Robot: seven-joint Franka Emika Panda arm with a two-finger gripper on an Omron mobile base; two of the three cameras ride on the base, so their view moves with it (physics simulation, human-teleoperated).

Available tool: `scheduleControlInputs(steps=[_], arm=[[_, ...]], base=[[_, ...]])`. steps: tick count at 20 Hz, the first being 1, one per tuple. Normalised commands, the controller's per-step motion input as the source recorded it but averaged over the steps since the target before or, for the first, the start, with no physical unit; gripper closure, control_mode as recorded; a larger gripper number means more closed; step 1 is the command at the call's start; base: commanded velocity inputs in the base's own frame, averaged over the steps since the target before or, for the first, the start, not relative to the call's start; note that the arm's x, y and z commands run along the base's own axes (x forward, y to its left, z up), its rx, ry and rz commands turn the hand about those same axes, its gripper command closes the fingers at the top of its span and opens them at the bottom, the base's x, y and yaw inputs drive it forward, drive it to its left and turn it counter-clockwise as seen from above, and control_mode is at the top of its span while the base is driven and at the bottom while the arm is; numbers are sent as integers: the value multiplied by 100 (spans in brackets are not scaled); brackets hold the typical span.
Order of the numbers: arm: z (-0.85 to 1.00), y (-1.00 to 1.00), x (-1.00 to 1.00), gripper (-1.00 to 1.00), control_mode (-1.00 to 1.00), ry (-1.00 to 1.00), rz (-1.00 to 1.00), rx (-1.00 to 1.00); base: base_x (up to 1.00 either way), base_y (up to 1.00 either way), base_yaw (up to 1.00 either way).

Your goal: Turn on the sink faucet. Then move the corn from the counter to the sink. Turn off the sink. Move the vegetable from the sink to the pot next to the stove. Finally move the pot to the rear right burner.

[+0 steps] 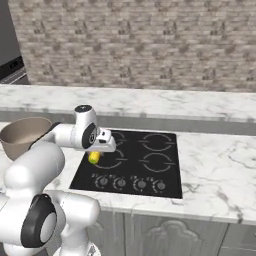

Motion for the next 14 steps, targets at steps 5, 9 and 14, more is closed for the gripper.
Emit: scheduleControlInputs(steps=[5, 9, 14], arm=[[0, 0, 0, 100, 100, 0, 0, 0], [0, 0, 0, 100, 100, 0, 0, 0], [0, 0, 0, 100, 100, 0, 0, 0]], base=[[59, -22, 6], [47, -52, 15], [50, -32, 14]])
